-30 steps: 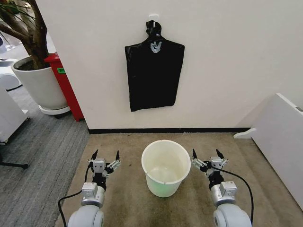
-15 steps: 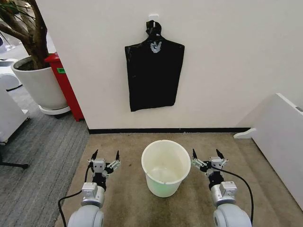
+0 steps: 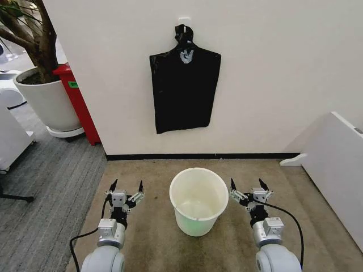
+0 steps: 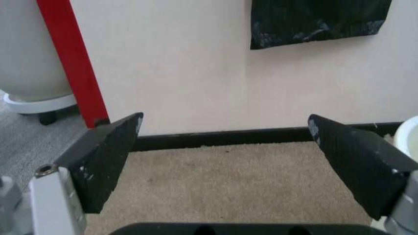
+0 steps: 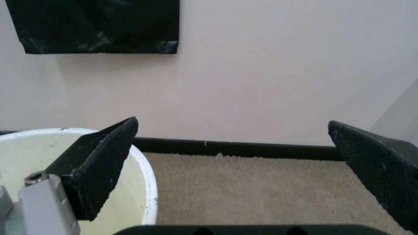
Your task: Place the garbage bag over the trash bin.
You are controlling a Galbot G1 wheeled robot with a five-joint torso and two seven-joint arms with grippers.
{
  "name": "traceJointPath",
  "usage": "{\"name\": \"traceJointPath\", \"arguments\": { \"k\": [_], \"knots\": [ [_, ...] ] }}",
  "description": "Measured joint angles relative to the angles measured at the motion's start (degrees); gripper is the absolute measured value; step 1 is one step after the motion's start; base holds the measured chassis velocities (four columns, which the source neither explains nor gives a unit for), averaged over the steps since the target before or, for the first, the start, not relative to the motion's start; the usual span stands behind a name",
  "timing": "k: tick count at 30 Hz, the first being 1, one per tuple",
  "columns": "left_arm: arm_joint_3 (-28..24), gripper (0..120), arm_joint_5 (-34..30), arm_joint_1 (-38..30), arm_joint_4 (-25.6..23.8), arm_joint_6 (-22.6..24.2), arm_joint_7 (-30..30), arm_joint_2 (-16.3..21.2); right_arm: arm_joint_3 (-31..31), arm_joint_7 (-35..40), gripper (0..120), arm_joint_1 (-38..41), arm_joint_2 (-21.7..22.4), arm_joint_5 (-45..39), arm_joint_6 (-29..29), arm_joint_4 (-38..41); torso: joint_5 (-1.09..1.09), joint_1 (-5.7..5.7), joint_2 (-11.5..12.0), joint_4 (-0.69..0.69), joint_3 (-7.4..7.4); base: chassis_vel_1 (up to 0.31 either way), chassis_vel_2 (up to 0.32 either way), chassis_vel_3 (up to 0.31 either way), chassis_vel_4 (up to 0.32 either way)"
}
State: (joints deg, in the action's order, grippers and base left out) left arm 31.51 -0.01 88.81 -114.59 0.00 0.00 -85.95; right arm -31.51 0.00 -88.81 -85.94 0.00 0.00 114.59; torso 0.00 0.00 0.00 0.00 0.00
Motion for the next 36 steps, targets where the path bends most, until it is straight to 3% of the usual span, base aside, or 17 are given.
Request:
{"name": "traceJointPath", "arguments": {
  "k": [8,24,28,36],
  "knots": [
    [0.5,100,-1.1,0.7,-1.3,0.2,-0.5,0.8,0.0,0.0,100,-0.5,-0.1,-0.1,0.0,0.6,-0.02,0.0,0.0,0.0,0.0,0.0,0.0,0.0,0.0],
    [9.6,100,-18.6,10.4,-23.1,4.2,-10.2,12.9,0.6,2.3,100,-17.5,-5.0,-3.4,1.8,25.9,-0.01,0.0,0.0,0.0,-0.01,0.0,0.0,0.0,0.0],
    [12.1,100,-23.5,13.1,-28.6,5.2,-12.8,16.4,0.7,2.6,100,-19.8,-3.3,-8.9,1.0,28.6,0.02,0.0,0.0,0.01,-0.01,0.0,0.0,0.0,0.0],
    [13.7,100,-26.7,14.9,-29.2,6.0,-14.6,18.5,0.6,2.6,100,-19.2,-1.4,-10.7,0.7,26.9,-0.01,0.0,0.0,0.0,0.0,0.0,0.0,0.0,0.0]
  ]
}}
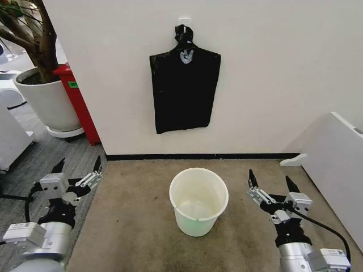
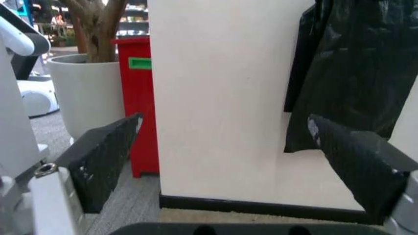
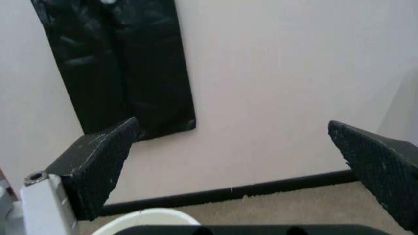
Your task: Place the garbage bag over the trash bin.
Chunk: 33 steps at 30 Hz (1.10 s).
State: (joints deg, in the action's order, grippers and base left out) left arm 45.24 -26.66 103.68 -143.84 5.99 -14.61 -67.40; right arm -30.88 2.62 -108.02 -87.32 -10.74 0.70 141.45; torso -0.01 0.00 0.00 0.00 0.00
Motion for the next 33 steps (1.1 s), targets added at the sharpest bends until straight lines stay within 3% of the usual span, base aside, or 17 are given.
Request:
{"name": "traceJointPath", "arguments": {
  "k": [4,10,16,19,27,33],
  "knots": [
    [0.2,100,-0.4,0.4,0.1,0.0,0.0,0.2,-0.2,0.6,100,1.0,1.9,-2.5,-0.8,-1.2,0.0,0.0,0.0,0.0,0.0,0.0,0.0,0.0,0.0],
    [0.3,100,-1.0,3.6,0.3,-1.8,2.5,0.4,0.1,2.9,100,4.8,7.3,-13.4,-2.1,-3.2,0.01,0.0,0.0,-0.01,0.0,0.0,0.0,0.0,0.0],
    [0.3,100,-1.0,5.0,0.4,-2.9,3.9,0.4,3.4,6.8,100,17.3,14.1,-32.5,-2.8,-6.8,0.02,0.01,0.0,0.0,0.01,0.0,0.0,0.0,0.0],
    [0.3,100,-1.1,5.3,0.5,-2.9,3.9,0.4,5.7,8.3,100,22.1,15.7,-38.1,-2.8,-8.3,0.02,0.01,0.0,0.01,0.0,0.0,0.0,0.0,0.0],
    [1.4,100,-1.1,9.0,0.5,-3.7,3.2,-0.3,15.8,12.2,100,38.2,17.6,-47.5,-2.6,-18.2,0.01,0.01,0.0,0.01,0.01,0.0,0.0,0.0,0.0],
    [1.7,100,-1.1,9.3,0.5,-3.8,3.1,-0.4,21.5,14.5,100,51.1,15.4,-51.5,-1.1,-27.1,0.0,0.01,0.0,0.0,0.01,0.0,0.0,0.0,0.0]
  ]
}}
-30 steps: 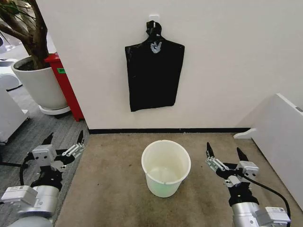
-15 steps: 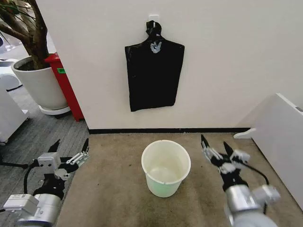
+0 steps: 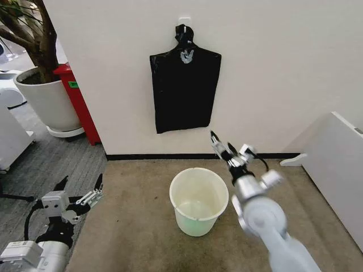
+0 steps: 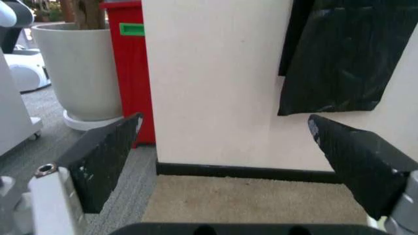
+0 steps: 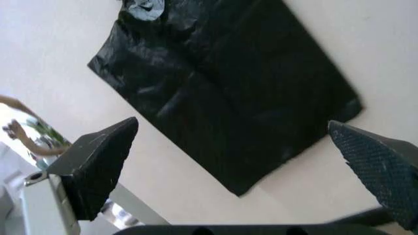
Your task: Place the garbage bag over the trash bin.
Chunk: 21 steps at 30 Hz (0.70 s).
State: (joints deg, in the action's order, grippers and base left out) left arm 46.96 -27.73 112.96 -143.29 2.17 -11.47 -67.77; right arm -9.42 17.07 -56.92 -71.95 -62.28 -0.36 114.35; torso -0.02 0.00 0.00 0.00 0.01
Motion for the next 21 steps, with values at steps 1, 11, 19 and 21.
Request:
{"name": "traceJointPath", "arguments": {
  "k": [1,11,19,21],
  "knots": [
    [0.5,100,0.0,0.3,0.0,-0.1,0.0,-0.1,0.6,0.4,100,1.8,-0.7,-0.8,0.2,-1.3,0.0,0.0,0.0,-0.01,0.0,0.0,0.0,0.0,0.0],
    [3.6,100,-0.2,2.3,0.0,-1.1,-0.3,-1.1,5.1,1.9,100,23.6,-9.9,-10.8,3.3,-19.3,-0.01,0.0,0.0,0.01,0.0,0.0,0.0,0.0,0.0],
    [3.8,100,-0.3,1.8,0.1,-1.2,-0.3,-1.2,3.1,1.0,100,37.1,-16.8,-17.1,2.4,-31.6,0.0,0.0,0.0,0.02,0.0,0.0,0.0,0.0,0.0],
    [3.9,100,-0.3,1.2,0.1,-1.3,-0.2,-1.2,2.3,0.8,100,39.2,-17.9,-17.9,2.1,-33.6,0.0,0.0,0.0,0.01,0.0,0.0,0.0,0.0,0.0]
  ]
}}
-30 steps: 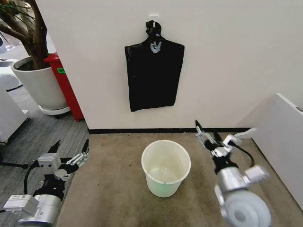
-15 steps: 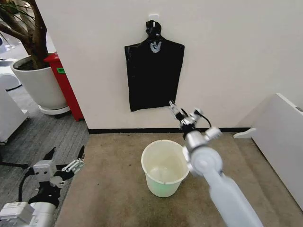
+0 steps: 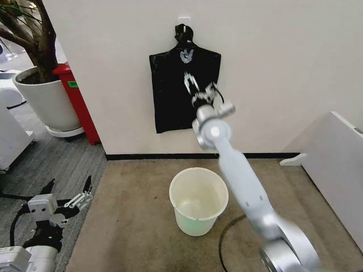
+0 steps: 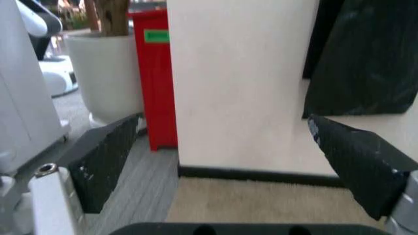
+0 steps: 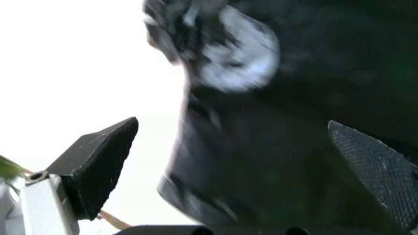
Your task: Place the garbage bag over the trash bin.
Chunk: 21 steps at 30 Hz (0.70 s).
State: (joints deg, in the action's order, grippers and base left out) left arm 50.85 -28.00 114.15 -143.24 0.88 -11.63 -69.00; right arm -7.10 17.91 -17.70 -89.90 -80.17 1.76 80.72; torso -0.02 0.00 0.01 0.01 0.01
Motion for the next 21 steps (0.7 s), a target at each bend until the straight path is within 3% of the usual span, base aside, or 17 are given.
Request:
{"name": "traceJointPath", "arguments": {
  "k": [3,12,21],
  "knots": [
    [0.1,100,0.0,-0.7,0.0,-0.1,0.1,-0.1,-2.6,-0.2,100,4.9,-2.2,-1.6,-1.1,-4.9,0.01,0.0,0.0,-0.01,-0.01,0.0,0.0,0.0,0.0],
    [0.3,100,0.0,-0.6,0.0,-0.2,0.2,-0.2,-5.6,-1.7,100,11.4,-2.5,-1.1,-2.1,-17.6,0.02,0.0,0.0,-0.02,0.0,0.0,0.0,0.0,0.0],
    [1.5,100,-0.2,0.3,0.0,-0.5,0.3,-0.6,-5.2,1.2,97,11.2,-2.3,-2.2,-1.8,-17.8,0.03,0.0,0.0,-0.02,0.0,0.0,0.0,0.0,0.0]
  ]
}}
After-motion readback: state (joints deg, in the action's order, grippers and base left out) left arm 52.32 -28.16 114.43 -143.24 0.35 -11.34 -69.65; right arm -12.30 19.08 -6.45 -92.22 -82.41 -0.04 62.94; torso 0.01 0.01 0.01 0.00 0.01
